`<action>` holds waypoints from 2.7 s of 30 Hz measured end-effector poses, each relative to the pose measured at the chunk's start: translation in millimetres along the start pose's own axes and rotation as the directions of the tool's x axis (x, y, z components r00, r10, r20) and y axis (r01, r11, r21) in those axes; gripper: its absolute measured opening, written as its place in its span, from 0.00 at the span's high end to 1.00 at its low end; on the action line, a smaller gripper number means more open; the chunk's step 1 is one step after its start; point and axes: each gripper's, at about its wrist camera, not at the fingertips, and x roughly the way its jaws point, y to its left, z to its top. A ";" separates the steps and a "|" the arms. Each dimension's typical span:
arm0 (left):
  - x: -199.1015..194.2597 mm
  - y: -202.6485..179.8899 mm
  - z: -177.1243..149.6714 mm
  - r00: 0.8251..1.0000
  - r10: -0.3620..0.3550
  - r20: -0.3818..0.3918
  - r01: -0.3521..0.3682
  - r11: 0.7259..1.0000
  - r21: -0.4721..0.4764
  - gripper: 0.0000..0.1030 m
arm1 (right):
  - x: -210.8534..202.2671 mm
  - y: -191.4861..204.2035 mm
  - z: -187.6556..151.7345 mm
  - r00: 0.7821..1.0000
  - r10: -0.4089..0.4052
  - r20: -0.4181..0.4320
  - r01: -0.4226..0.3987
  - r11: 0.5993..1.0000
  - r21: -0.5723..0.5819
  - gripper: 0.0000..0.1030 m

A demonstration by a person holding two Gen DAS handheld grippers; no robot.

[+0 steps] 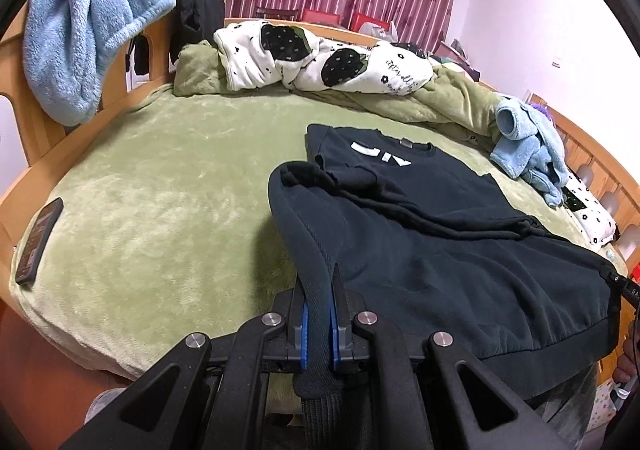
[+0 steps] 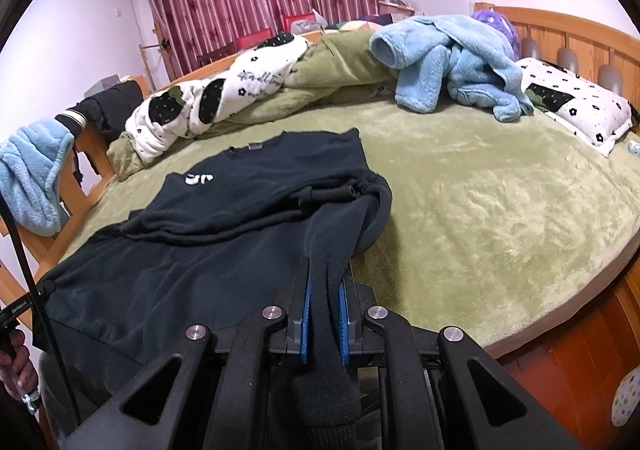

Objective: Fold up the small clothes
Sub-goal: 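Lift the hem with both tools and fold it toward the collar, then lay the folded hem down and open both tools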

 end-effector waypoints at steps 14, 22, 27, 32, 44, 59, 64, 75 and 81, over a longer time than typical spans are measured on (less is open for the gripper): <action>20.7 -15.6 58.4 0.999 0.027 0.042 -0.028 1.000 0.001 0.92 | 11.2 10.1 51.2 0.997 -0.004 0.071 0.003 1.000 0.015 0.89; 77.7 -26.4 109.3 0.998 0.028 0.051 -0.028 1.000 0.000 0.92 | 63.4 10.6 96.2 0.995 -0.011 0.102 0.008 0.999 0.034 0.89; 121.7 -32.9 135.4 0.998 0.026 0.055 -0.026 1.000 0.008 0.92 | 105.9 8.3 127.2 0.994 -0.004 0.111 0.000 0.999 0.039 0.89; 166.1 -35.2 156.3 0.998 0.058 0.037 -0.058 0.998 0.023 0.92 | 154.1 12.3 150.8 0.995 -0.019 0.100 0.018 1.000 0.012 0.89; 250.4 -27.5 158.4 0.992 0.106 -0.069 -0.104 0.994 0.036 0.92 | 255.6 7.7 163.7 0.998 -0.067 0.014 0.068 0.997 -0.042 0.89; 276.6 -21.8 141.8 0.982 0.140 -0.128 -0.133 0.989 0.062 0.88 | 316.6 -3.0 125.8 0.973 -0.179 -0.146 0.177 0.984 -0.029 0.88; 278.3 -17.5 140.1 0.982 0.125 -0.140 -0.121 0.992 0.033 0.86 | 317.9 0.8 126.7 0.969 -0.196 -0.149 0.190 0.980 -0.054 0.86; 270.2 -19.9 140.7 0.981 0.141 -0.135 -0.138 0.990 0.031 0.54 | 292.6 14.0 133.0 0.972 -0.209 -0.111 0.200 0.976 -0.084 0.60; 247.4 -21.5 145.3 0.989 0.118 -0.090 -0.117 0.993 0.014 0.39 | 262.9 22.5 138.2 0.979 -0.193 -0.059 0.187 0.978 -0.091 0.56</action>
